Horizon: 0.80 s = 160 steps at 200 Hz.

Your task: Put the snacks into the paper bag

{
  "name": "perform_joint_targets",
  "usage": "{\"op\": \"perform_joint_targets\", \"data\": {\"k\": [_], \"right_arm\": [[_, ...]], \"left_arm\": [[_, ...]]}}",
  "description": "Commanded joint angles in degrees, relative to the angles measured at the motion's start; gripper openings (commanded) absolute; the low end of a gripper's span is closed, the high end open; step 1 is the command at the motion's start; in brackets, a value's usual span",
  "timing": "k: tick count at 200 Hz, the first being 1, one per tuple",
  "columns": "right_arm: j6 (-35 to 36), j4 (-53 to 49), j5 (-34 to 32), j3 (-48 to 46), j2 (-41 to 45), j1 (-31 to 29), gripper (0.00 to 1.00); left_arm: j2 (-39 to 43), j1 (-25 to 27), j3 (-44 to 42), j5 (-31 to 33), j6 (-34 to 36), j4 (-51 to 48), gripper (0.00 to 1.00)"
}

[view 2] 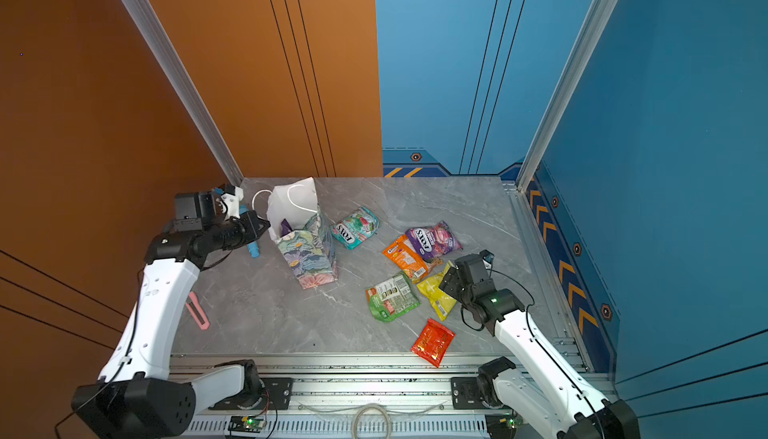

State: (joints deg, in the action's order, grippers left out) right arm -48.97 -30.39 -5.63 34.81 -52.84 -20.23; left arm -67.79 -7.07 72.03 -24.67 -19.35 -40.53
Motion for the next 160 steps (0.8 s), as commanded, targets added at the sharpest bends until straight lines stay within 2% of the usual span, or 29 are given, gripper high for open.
{"op": "perform_joint_targets", "data": {"k": [1,29,94,127,160], "right_arm": [[-0.02,2.50,0.50,-0.41,-2.58,0.53,0.80],[2.51,5.26,-0.15,2.04,-5.91,1.63,0.80],[6.54,14.20,9.72,8.68,-18.24,10.14,0.79],[5.47,21.53,14.96,9.40,-25.42,14.89,0.78],[3.15,27.93,18.17,10.61,-31.84,17.19,0.76]], "left_arm": [[2.12,-0.32,-0.28,-2.30,0.42,1.07,0.00],[1.97,-0.29,-0.20,-2.31,0.37,1.16,0.00],[1.77,-0.23,-0.13,-2.23,0.42,1.16,0.00],[1.61,-0.23,-0.18,-2.32,0.34,1.38,0.00],[1.18,-0.30,0.00,-2.48,0.37,1.46,0.00]]}}
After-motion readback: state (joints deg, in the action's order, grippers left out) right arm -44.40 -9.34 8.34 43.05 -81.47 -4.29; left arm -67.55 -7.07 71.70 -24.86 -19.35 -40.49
